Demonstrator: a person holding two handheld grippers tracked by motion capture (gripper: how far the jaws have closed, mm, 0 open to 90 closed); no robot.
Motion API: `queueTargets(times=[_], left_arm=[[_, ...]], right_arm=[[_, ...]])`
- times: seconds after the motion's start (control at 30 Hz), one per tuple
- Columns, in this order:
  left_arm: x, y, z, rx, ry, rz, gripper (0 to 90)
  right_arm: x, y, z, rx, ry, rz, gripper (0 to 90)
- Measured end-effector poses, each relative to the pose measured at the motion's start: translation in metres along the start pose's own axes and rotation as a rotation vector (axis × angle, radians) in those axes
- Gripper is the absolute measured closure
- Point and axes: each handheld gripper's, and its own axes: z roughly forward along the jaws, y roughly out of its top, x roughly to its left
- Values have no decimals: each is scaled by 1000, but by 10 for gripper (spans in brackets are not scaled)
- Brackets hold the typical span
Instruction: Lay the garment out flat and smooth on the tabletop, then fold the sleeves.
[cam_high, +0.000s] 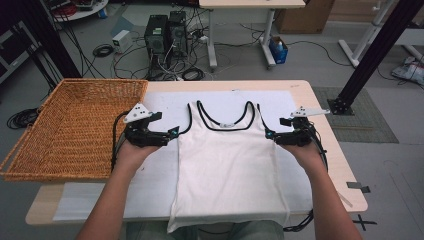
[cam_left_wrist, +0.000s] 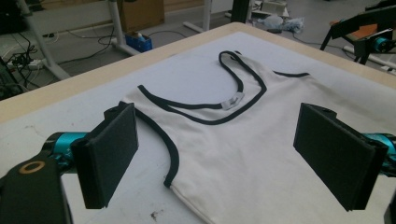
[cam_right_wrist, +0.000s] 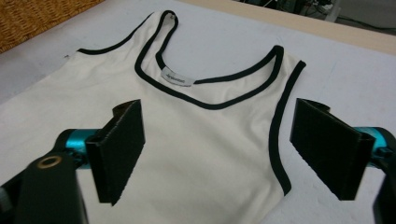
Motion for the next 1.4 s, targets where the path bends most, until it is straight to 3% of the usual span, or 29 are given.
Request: queueTargets(times=[0.07,0.27,0.43,0.8,1.1,1.4], left_arm=[[2,3,0,-10,-21,-8,139],[5,9,5,-10,-43,3,118],[6,6,12,16,-58,9,112],[1,7,12,15,-58,22,112],[-7,4,18,47,-69,58,112],[-9,1,20,54,-75,55,112]], right_arm=[[1,3,-1,-3,2,1,131],[5,4,-3,0,0,-3,131],[4,4,-2,3,-14,1,131],[4,7,0,14,-18,-7,131],[7,6,-3,28,-27,-30,131],[5,10,1,32,-59,-39,131]])
